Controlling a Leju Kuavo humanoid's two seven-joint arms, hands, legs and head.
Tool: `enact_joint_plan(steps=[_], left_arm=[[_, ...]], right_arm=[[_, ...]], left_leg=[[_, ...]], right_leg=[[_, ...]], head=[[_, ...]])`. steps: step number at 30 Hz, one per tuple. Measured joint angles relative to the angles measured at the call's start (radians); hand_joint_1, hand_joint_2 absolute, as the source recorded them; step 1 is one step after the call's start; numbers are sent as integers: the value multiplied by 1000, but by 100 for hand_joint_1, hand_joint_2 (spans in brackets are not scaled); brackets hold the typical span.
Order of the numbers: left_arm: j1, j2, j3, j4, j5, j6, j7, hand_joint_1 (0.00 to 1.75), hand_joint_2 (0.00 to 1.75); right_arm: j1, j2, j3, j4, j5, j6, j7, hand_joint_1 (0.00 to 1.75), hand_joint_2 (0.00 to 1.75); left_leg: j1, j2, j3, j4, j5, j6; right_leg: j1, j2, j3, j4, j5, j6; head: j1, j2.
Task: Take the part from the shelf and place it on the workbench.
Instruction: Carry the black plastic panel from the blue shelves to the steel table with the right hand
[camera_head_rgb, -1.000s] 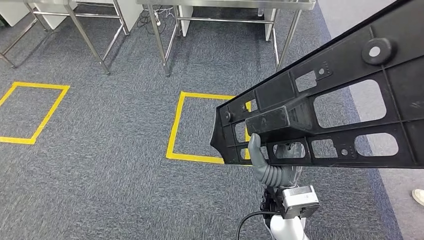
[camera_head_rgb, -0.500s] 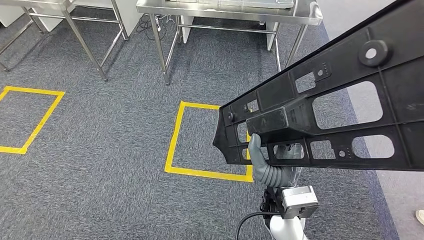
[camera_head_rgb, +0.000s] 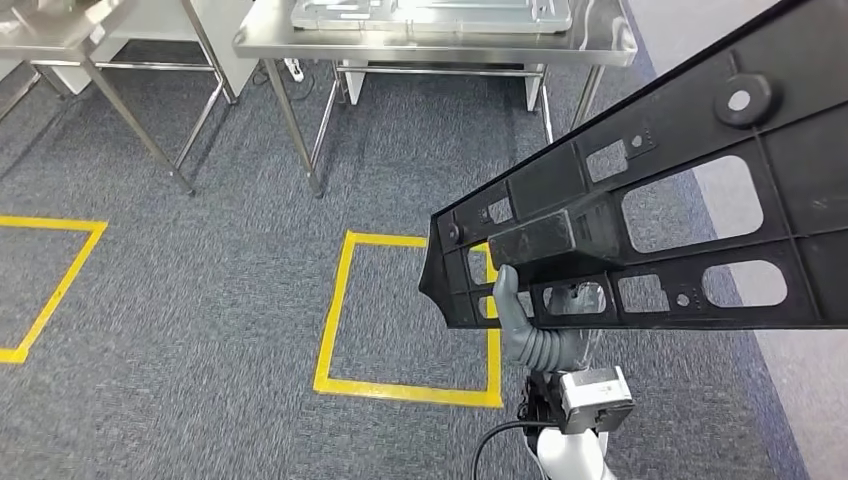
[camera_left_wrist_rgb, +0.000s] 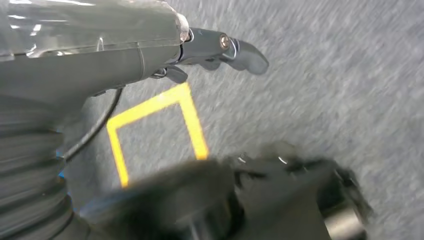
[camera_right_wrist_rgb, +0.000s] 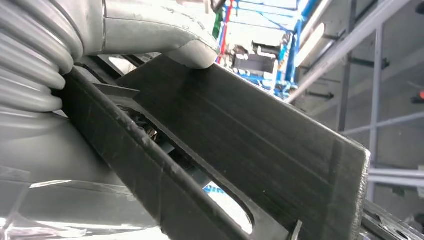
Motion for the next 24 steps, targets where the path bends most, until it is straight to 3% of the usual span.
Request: enact_joint_plan(steps=[1,2,3,5,6,7,9,11,12,14,16,17,18,20,21,22,24], left_arm=[[-1,0,0,0,0,0,0,0,175],[-1,0,0,0,0,0,-1,0,175],[0,1,1,0,1,0,-2,0,175],[1,4,1,0,2,0,-4,0,175],[1,4,2,0,3,0,-4,0,175],[1,4,2,0,2,0,-4,0,175],[-1,2,1,0,-1,0,-4,0,175],[1,0,0,0,-4,0,-4,0,175],[3,0,0,0,-4,0,-4,0,175],[5,-1,0,0,-3,0,-2,0,175],[8,-1,0,0,-1,2,1,0,175],[8,-1,0,0,0,2,3,0,175],[10,-1,0,0,1,3,4,0,175],[11,-2,0,0,1,3,6,0,175],[12,-1,0,0,0,4,7,0,175],[11,-1,0,0,-2,5,8,0,175],[7,0,-1,0,-5,7,10,0,175]], right_arm=[[0,0,0,0,1,0,0,168,175],[0,1,0,0,2,0,0,168,175],[2,1,0,1,3,0,-1,168,175],[6,1,0,4,4,0,-1,168,175],[9,2,0,5,5,0,-1,168,175],[10,3,0,5,6,0,-1,168,175],[7,6,-1,1,9,0,-1,168,175],[5,8,-1,-3,15,0,-3,168,175],[5,8,-1,-4,17,0,-4,168,175],[7,7,-1,-4,19,2,-4,168,175],[9,7,-1,-3,19,6,-3,168,175],[9,7,-1,-3,19,8,-3,168,175],[9,7,-1,-2,19,10,-3,168,175],[10,7,-1,3,19,14,-3,168,175],[10,7,-1,5,20,15,-3,168,175],[9,8,-2,6,20,16,-3,168,175],[5,13,-4,4,22,16,-4,168,175]], left_leg=[[-3,0,-25,-23,-28,6],[-8,0,-44,-61,-16,15],[-15,0,-59,-113,56,29],[-33,-3,-75,-205,244,53],[-39,-4,-74,-231,306,60],[-42,-5,-66,-243,317,62],[-37,-3,-28,-265,297,70],[-28,-3,22,-293,283,76],[-25,-3,47,-305,274,77],[-17,-4,95,-322,251,75],[-8,-10,148,-335,219,67],[-4,-14,175,-338,199,61],[-1,-16,198,-340,178,54],[-1,-19,236,-333,134,41],[-1,-19,247,-332,114,33],[-1,-18,255,-325,104,25],[2,-15,243,-282,117,11]], right_leg=[[2,2,28,-3,-19,0],[5,3,55,-4,-39,0],[6,3,76,-6,-58,0],[9,7,111,-9,-93,5],[8,9,124,-13,-103,10],[9,11,136,-13,-105,16],[9,11,132,22,-83,28],[8,9,66,134,-53,40],[5,8,18,195,-58,45],[-2,7,-68,264,-131,55],[-9,5,-123,246,-208,65],[-13,3,-138,209,-205,68],[-17,0,-147,155,-153,70],[-17,-7,-157,63,27,66],[-15,-8,-160,46,90,60],[-12,-7,-162,46,114,51],[-10,0,-150,53,91,32]], head=[[0,0],[0,0],[0,0],[3,0],[4,0],[5,0],[3,0],[2,0],[2,0],[2,0],[2,0],[3,0],[3,0],[4,0],[3,0],[3,0],[2,0]])
